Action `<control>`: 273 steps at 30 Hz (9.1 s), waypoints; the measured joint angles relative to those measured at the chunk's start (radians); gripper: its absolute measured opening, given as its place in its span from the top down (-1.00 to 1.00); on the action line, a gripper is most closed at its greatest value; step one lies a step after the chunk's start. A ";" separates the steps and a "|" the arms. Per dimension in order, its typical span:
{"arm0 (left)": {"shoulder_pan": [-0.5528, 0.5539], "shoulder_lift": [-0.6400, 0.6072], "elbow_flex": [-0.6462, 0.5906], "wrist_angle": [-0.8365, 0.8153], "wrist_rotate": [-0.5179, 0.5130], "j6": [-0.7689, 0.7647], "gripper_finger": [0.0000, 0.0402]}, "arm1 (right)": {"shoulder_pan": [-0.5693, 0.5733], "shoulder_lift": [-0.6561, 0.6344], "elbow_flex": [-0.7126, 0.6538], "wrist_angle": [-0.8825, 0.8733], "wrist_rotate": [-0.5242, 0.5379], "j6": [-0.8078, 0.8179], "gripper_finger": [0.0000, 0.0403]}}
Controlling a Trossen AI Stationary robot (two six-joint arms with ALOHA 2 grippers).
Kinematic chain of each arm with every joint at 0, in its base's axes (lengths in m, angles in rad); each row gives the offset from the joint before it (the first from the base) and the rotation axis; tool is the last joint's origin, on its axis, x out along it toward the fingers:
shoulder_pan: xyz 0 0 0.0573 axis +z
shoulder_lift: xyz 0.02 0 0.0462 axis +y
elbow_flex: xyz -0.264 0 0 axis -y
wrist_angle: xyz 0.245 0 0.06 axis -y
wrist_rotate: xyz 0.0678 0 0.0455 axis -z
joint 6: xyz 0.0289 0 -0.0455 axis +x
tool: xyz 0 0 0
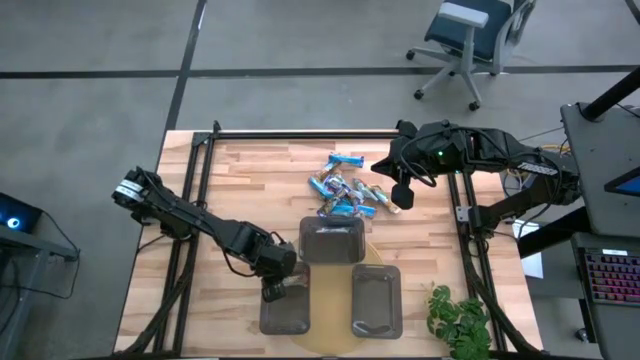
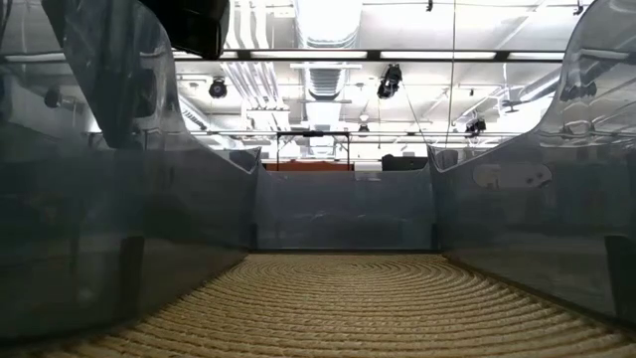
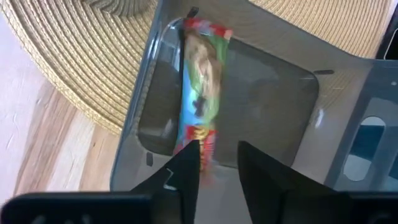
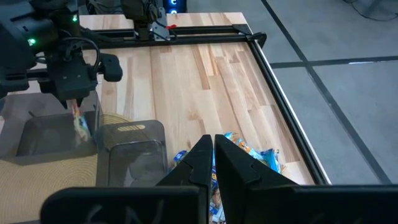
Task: Pick and place Granola Bars by type
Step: Put the red granola bar into the bottom left black bin
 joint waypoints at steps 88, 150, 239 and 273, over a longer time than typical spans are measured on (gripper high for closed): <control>0.530 -0.762 -0.150 0.389 -0.249 0.614 1.00 | -0.280 0.136 0.000 -0.020 -0.096 0.159 0.78; 0.531 -0.757 -0.162 0.344 -0.250 0.497 1.00 | -0.380 0.648 -0.197 0.032 -0.151 0.158 -0.10; 0.531 -0.729 -0.154 0.345 -0.250 0.480 1.00 | -0.410 0.646 -0.100 -0.006 -0.149 0.085 0.79; 0.531 -1.000 -0.161 0.108 -0.266 0.528 1.00 | -0.143 0.397 0.328 0.200 -0.500 0.016 0.87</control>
